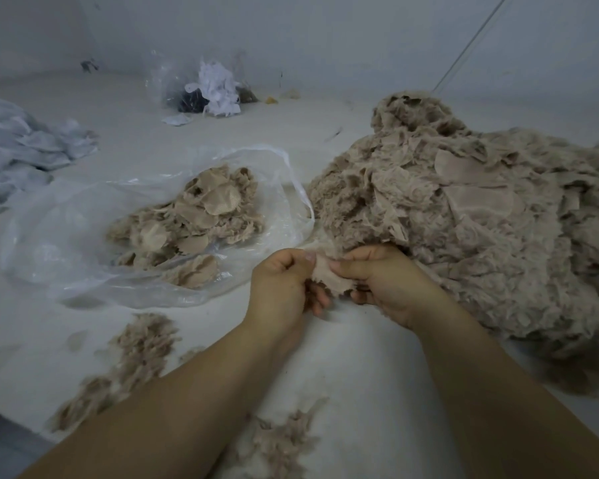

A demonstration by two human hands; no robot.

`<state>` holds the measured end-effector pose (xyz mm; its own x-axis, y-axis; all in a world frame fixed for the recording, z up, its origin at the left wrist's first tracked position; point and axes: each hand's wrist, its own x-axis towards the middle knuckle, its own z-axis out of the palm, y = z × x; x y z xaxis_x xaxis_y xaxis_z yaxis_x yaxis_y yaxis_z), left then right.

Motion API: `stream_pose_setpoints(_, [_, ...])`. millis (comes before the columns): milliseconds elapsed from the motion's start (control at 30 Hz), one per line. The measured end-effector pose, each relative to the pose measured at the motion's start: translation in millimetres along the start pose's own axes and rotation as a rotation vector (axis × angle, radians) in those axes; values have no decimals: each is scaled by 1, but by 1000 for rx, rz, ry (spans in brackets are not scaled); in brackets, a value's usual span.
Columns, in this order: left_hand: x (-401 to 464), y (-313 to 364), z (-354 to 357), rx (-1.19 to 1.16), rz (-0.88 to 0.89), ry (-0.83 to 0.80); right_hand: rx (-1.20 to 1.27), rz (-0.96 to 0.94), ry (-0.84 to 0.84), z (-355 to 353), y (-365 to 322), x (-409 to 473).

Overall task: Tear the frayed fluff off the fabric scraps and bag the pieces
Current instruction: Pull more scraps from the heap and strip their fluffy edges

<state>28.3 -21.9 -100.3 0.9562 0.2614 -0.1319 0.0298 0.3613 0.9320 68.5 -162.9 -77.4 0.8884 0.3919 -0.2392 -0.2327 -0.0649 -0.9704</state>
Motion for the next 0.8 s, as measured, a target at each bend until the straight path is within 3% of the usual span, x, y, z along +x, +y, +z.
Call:
stream_pose_setpoints(100, [3,1,-2,-98,-26,8,-16,9,10,-1,0,1])
stream_pose_setpoints(400, [7,8,-9,110,-63,-294,-111,5,-34,-3,2,1])
stream_pose_setpoints(633, [8,4,-3,-28,-104,-68,-130,-1,-64,-5,3,2])
stream_pose_setpoints(800, [10,6,-1,-63,-107,-25,-108,2,-67,-7,5,3])
